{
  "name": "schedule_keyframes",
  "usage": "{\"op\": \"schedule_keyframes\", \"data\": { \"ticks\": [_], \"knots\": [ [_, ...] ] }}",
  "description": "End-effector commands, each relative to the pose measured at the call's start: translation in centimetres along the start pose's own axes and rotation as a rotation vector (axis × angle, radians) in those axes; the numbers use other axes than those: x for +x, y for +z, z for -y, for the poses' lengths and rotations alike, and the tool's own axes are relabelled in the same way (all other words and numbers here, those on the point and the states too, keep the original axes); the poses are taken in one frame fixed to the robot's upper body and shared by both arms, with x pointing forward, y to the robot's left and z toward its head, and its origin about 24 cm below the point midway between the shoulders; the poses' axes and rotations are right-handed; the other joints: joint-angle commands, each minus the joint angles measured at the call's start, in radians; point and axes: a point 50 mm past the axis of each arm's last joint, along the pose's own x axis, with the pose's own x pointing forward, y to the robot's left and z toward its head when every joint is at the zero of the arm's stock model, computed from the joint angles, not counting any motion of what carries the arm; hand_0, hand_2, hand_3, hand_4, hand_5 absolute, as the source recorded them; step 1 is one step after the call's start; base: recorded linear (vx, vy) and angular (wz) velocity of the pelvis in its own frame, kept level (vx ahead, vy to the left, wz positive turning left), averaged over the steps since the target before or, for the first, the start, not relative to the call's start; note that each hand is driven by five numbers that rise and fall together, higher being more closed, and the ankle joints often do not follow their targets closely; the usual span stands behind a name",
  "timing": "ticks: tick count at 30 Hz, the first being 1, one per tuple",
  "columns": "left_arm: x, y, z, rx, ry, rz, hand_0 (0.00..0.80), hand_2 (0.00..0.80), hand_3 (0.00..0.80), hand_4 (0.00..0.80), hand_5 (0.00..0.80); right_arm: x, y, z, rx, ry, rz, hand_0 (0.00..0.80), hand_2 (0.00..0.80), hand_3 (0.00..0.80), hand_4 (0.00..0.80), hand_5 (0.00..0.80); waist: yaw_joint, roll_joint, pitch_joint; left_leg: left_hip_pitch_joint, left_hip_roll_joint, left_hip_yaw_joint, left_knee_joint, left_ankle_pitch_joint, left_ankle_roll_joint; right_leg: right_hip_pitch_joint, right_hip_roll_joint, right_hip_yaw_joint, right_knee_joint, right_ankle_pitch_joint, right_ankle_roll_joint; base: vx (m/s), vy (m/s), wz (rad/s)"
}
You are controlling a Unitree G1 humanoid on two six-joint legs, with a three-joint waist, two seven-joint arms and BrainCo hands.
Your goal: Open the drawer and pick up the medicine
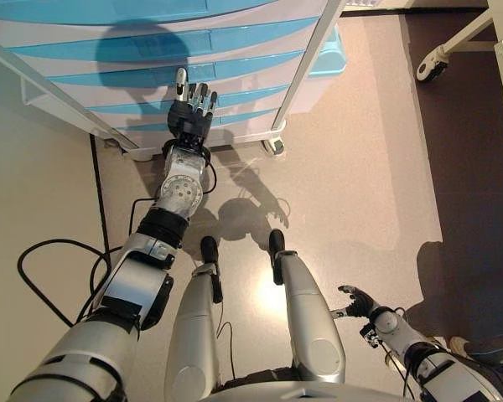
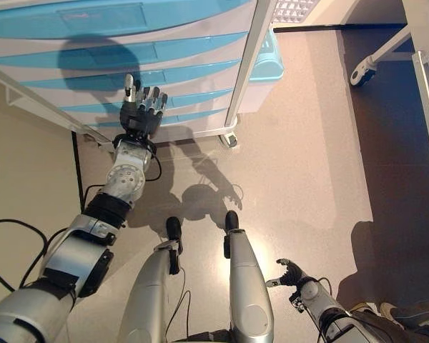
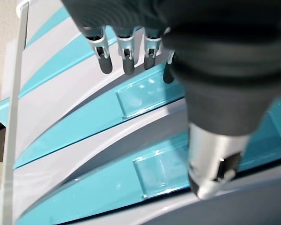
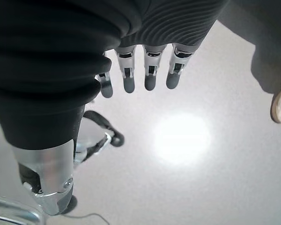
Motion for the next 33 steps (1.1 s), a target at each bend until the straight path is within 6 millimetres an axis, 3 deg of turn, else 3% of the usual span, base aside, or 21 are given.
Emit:
{"op": "schedule_keyframes", "data": {
  "ticks": [1, 9, 15, 31, 33],
  "knots": [
    [-6.5, 3.2, 25.1, 0.017, -1.181, 0.190, 0.000, 0.000, 0.000, 0.000, 0.000, -1.4, -4.4, -0.5, -0.079, 0.040, -0.137, 0.000, 0.000, 0.000, 0.000, 0.000, 0.016, 0.038, -0.140, 0.006, -0.031, -0.063, 0.085, -0.109, 0.020, 0.049, 0.003, -0.039, -0.099, 0.106, 0.042, 0.000, 0.000, 0.00],
    [-6.4, 3.6, 24.3, 0.000, -1.166, 0.192, 0.000, 0.000, 0.000, 0.000, 0.000, -1.5, -4.5, -0.7, -0.101, 0.056, -0.137, 0.000, 0.000, 0.000, 0.000, 0.000, 0.026, 0.035, -0.140, 0.014, -0.035, -0.074, 0.091, -0.112, 0.022, 0.062, 0.003, -0.041, -0.095, 0.105, 0.040, 0.000, 0.000, 0.00],
    [-5.5, 3.9, 22.6, -0.026, -1.088, 0.200, 0.000, 0.000, 0.000, 0.000, 0.000, -1.5, -4.5, -0.9, -0.107, 0.060, -0.137, 0.000, 0.000, 0.000, 0.000, 0.000, 0.031, 0.036, -0.145, 0.008, -0.034, -0.072, 0.087, -0.107, 0.017, 0.058, 0.002, -0.041, -0.098, 0.107, 0.038, -0.004, 0.006, 0.00],
    [-3.2, 3.6, 16.1, -0.160, -0.782, 0.235, 0.000, 0.000, 0.000, 0.000, 0.000, -1.1, -3.5, -1.0, -0.079, 0.035, -0.118, 0.000, 0.000, 0.000, 0.000, 0.000, 0.039, 0.029, -0.129, -0.015, -0.024, -0.064, 0.087, -0.098, 0.014, 0.028, 0.007, -0.033, -0.095, 0.104, 0.035, -0.004, 0.003, 0.00],
    [-3.1, 3.5, 14.5, -0.182, -0.728, 0.236, 0.000, 0.000, 0.000, 0.000, 0.000, -1.0, -3.3, -1.1, -0.077, 0.034, -0.116, 0.000, 0.000, 0.000, 0.000, 0.000, 0.048, 0.027, -0.124, -0.012, -0.024, -0.065, 0.089, -0.101, 0.015, 0.026, 0.004, -0.035, -0.084, 0.098, 0.035, 0.000, 0.000, 0.00]
  ]
}}
